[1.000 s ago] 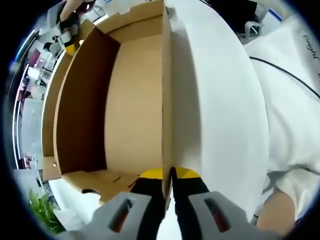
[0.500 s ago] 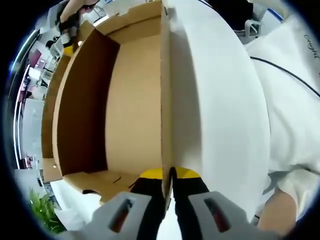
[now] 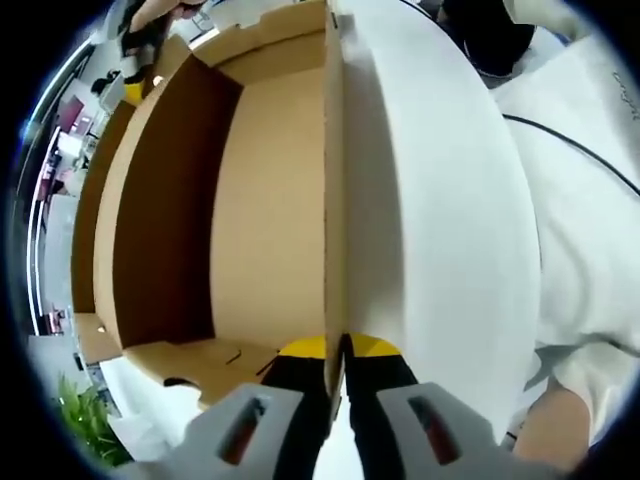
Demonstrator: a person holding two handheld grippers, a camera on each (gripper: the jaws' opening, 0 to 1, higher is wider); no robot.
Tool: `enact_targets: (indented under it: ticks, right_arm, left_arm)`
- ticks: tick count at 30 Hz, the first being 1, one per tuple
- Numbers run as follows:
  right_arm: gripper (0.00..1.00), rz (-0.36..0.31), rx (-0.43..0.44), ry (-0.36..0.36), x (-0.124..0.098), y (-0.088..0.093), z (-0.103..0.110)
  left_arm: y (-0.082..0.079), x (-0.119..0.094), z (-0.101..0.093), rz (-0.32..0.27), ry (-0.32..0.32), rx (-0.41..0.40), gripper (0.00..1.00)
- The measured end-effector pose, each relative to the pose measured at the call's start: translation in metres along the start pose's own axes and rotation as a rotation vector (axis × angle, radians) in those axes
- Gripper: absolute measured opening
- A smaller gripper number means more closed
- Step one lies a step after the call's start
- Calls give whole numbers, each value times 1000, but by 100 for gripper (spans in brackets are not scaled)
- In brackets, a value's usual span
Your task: Operate the shoe box by opening the lid, removing the specified soft item, and placing it in the target area until the item is outside and the box remains undamaged.
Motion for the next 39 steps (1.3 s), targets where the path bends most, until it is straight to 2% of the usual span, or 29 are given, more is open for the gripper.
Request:
enact_targets:
  ticks: [5,7,11,14,16,18,22,23,25,29,31,35,37,39]
  right_arm:
    - [1,-119,5,-9,-18,-7,2]
    - [1,-135,-4,5,-23,-5,0]
    - [1,-245,19,-12,-37,-13,1]
    - [1,-260,-3,4,-45,-12,2]
    - [1,-300,-37,19,-51,-13,4]
    - [1,-361,-22,17,-59,-15,6]
    - [1,-418,-29,48,-77,-16,7]
    - [1,-455,-36,44,-81,-19,9]
    - [1,-475,-39,47,-85,-20,10]
    - [1,-561,-33,19,-100,-25,17]
    - [1,-577,-29,30,-106,-23,17]
    - [1,-646,-29,-2,-127,-24,22]
    - [0,-706,-57,15,-138,-25,23]
    - [0,-696,-61,27,-143,-18,22]
  left_arm:
    - [0,0,0,5,0,-7,3]
    - [0,0,0,6,-5,-10,3]
    - [-1,1,2,9,-16,-7,3]
    - [-1,1,4,12,-19,-17,3]
    - [-1,1,5,9,-28,-19,3]
    - [-1,1,4,8,-31,-70,3]
    - [-1,1,4,20,-43,-69,3]
    - [0,2,5,20,-50,-68,3]
    - [1,2,7,16,-61,-84,3]
    - [1,2,6,14,-67,-112,3]
    - [2,2,6,11,-69,-110,3]
    - [2,1,6,15,-70,-145,4]
    - [2,2,9,19,-95,-130,3]
    - [2,2,8,18,-93,-108,3]
Point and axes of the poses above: the point that each gripper's makers call its tool centre point, and the gripper's own axes: x roughly forward along the fingers, z roughly to its left, y roughly out of its underside, the point moved 4 cm from there along -x, roughly backward along the fingers, and after that the axes turned 5 degrees about x, right-handed, at the moved point
